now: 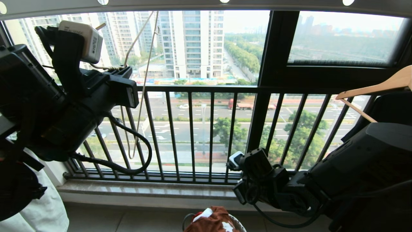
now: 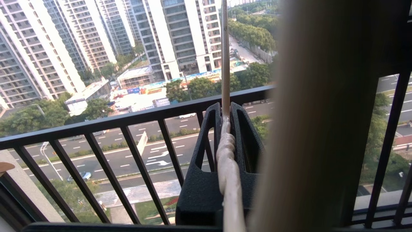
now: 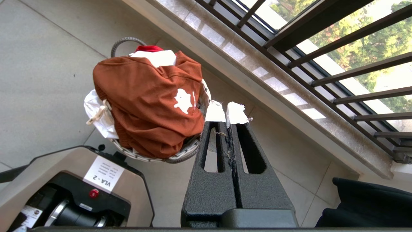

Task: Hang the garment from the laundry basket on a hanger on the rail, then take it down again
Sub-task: Hang the clothes rack on the clothesline

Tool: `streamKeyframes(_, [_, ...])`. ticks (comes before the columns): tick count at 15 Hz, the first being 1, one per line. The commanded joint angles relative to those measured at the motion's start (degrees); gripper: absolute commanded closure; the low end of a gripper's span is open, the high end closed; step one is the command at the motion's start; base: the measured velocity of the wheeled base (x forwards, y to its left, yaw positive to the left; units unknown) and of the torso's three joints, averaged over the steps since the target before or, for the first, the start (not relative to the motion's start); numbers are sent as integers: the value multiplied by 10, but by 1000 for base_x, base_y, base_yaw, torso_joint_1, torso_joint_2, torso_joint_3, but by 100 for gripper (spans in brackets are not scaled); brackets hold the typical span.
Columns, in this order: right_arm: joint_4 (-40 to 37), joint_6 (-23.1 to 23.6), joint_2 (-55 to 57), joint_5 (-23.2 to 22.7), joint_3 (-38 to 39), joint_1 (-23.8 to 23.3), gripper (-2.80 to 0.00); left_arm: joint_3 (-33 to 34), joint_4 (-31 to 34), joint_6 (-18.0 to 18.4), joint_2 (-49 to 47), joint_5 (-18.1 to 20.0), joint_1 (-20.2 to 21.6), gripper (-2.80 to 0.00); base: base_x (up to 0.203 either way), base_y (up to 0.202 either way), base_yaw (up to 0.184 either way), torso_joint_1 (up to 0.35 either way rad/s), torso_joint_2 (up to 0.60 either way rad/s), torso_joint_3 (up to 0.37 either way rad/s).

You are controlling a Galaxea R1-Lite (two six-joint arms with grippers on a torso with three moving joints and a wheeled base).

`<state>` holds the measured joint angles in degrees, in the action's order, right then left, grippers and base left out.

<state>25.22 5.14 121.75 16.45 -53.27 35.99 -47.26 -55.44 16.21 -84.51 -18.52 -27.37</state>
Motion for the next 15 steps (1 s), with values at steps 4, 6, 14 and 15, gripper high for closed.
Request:
streamKeyframes(4, [2, 0, -9, 0, 0, 0, 0, -130, 516, -119, 172, 130, 29, 0, 0, 0, 0, 0, 0, 0])
streamKeyframes(6, [2, -1, -6, -1, 1, 3, 0, -232, 696, -139, 203, 260, 93, 0, 0, 0, 0, 0, 0, 0])
streamKeyframes(14, [24, 0, -8, 1, 16, 28, 0, -459, 934, -90, 148, 378, 176, 0, 0, 0, 0, 0, 0, 0])
streamKeyframes(15, [26, 0, -9, 1, 18, 28, 0, -484, 947, -88, 131, 378, 176, 0, 0, 0, 0, 0, 0, 0])
